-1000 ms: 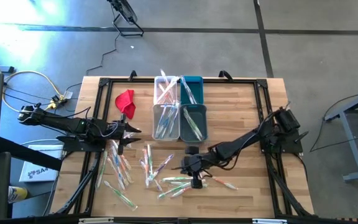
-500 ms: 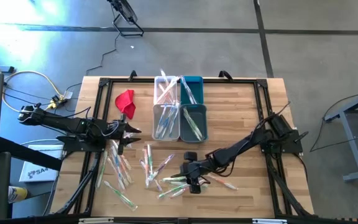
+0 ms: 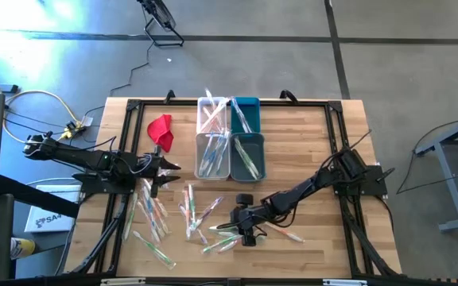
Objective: Pick & Place Toothbrushes
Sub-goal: Put the green toothbrush into the blue bin
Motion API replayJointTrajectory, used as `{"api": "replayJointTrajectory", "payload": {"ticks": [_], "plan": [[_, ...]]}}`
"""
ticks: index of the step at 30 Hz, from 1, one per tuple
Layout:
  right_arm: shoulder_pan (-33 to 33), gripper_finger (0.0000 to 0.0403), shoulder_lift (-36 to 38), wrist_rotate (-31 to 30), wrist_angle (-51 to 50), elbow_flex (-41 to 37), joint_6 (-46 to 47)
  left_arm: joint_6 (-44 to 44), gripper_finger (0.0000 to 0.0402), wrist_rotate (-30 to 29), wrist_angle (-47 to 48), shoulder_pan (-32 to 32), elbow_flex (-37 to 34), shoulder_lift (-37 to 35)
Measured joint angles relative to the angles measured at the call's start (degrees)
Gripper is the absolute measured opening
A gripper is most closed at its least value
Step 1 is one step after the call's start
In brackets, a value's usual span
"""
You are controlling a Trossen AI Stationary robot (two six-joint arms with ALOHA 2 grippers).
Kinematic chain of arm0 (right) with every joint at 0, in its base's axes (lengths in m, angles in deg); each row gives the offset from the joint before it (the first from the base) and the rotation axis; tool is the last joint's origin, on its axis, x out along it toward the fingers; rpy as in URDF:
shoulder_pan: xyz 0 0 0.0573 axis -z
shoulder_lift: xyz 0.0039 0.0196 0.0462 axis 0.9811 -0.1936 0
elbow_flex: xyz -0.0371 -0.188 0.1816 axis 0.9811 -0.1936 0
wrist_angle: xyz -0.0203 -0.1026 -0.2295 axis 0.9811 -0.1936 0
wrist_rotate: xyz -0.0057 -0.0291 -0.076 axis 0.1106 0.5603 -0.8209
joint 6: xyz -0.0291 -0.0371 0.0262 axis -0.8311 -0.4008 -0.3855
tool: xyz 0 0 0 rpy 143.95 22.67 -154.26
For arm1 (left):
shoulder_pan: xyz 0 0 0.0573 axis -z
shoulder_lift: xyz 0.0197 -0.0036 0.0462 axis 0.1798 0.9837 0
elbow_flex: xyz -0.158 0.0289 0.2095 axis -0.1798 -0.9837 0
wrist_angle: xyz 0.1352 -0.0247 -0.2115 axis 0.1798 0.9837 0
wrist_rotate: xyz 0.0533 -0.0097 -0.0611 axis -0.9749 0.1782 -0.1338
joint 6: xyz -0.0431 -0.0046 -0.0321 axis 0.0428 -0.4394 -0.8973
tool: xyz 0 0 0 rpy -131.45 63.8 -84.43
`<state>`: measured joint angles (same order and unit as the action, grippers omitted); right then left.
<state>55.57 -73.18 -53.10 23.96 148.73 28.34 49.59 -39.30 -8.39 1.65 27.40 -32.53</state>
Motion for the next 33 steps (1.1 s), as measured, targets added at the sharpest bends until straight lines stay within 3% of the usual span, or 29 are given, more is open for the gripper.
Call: {"api": "replayJointTrajectory", "payload": {"ticks": [8,23,33], "plan": [[0.0,0.0145,0.0,-4.8,-1.7,0.0,-0.2,0.0,0.0159,0.0,0.0,0.0,0.0,0.0],[0.4,0.0043,0.1,-3.6,-2.0,0.0,-0.2,0.0,0.0159,0.0,0.0,0.0,0.0,0.0],[0.4,0.0035,1.1,-1.0,-2.3,-0.1,-0.2,0.1,0.0159,0.0,0.0,0.0,0.0,0.0]]}}
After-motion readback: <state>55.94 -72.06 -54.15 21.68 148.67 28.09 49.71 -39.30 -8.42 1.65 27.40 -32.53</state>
